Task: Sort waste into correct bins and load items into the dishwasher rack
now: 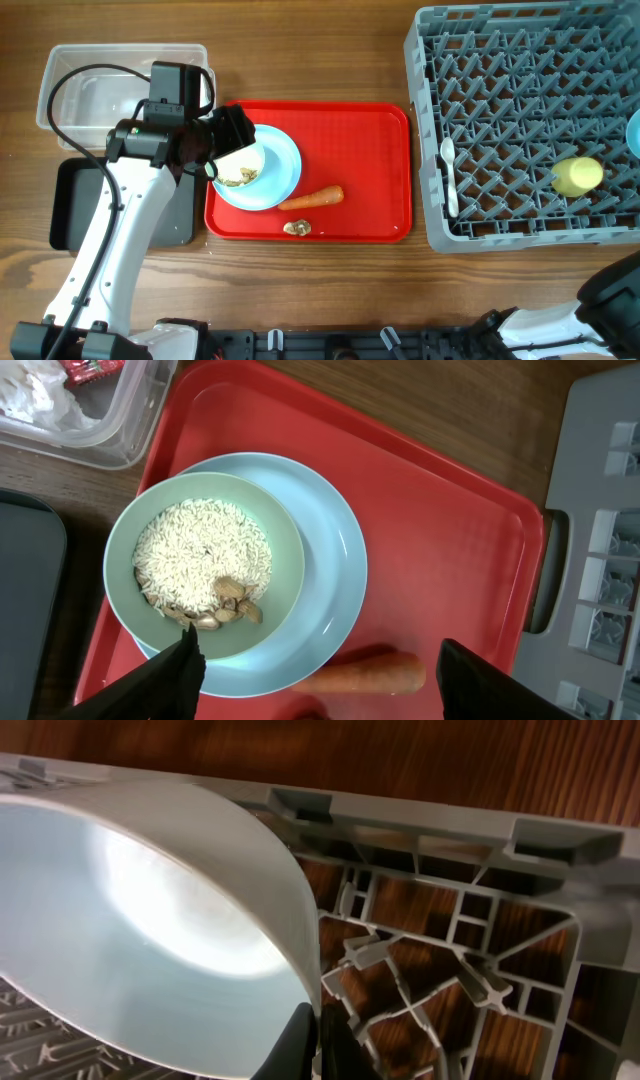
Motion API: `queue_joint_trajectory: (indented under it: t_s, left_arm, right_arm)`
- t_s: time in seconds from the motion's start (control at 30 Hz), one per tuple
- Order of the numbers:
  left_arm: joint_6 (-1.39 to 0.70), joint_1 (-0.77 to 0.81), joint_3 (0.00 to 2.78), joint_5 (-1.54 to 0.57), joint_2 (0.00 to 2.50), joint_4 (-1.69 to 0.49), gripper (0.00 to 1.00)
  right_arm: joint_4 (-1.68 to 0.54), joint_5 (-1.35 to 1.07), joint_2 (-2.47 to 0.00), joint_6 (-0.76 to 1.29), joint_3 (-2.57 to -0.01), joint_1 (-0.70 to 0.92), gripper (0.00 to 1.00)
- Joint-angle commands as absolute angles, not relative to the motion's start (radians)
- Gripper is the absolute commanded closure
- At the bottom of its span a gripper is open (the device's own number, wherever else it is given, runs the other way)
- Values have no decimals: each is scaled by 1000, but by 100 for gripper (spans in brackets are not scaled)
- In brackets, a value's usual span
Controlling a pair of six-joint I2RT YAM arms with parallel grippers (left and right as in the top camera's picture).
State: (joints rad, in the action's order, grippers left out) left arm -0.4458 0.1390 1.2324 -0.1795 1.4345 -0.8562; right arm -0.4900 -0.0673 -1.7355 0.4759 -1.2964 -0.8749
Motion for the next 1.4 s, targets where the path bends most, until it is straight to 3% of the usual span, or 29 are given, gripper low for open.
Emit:
queue_joint_trajectory:
  t_s: [0.0,0.17,0.4,0.63,0.73,1.37]
  left_arm:
    - [-434,140,1242,-167,1442,-853,24]
    - [-434,140,1242,-167,1442,-853,24]
    - [-434,140,1242,-167,1442,-853,23]
    - [-434,140,1242,-167,1442,-853,23]
    - [-434,140,1242,-167,1442,-853,23]
    - [-434,140,1242,-167,1442,-853,23]
  right_arm:
    - [-458,-79,-1673,390,-1296,-841,96]
    - [-430,72,-1597,348,-1296,-769,96]
    - [-416,583,-1578,325,-1296,-596,96]
    - [-258,939,-1612,129,-1296,-435,96]
    - [-201,976,-1652,33,-1296,-398,96]
    - [-252,942,-1874,28,-1294,-308,96]
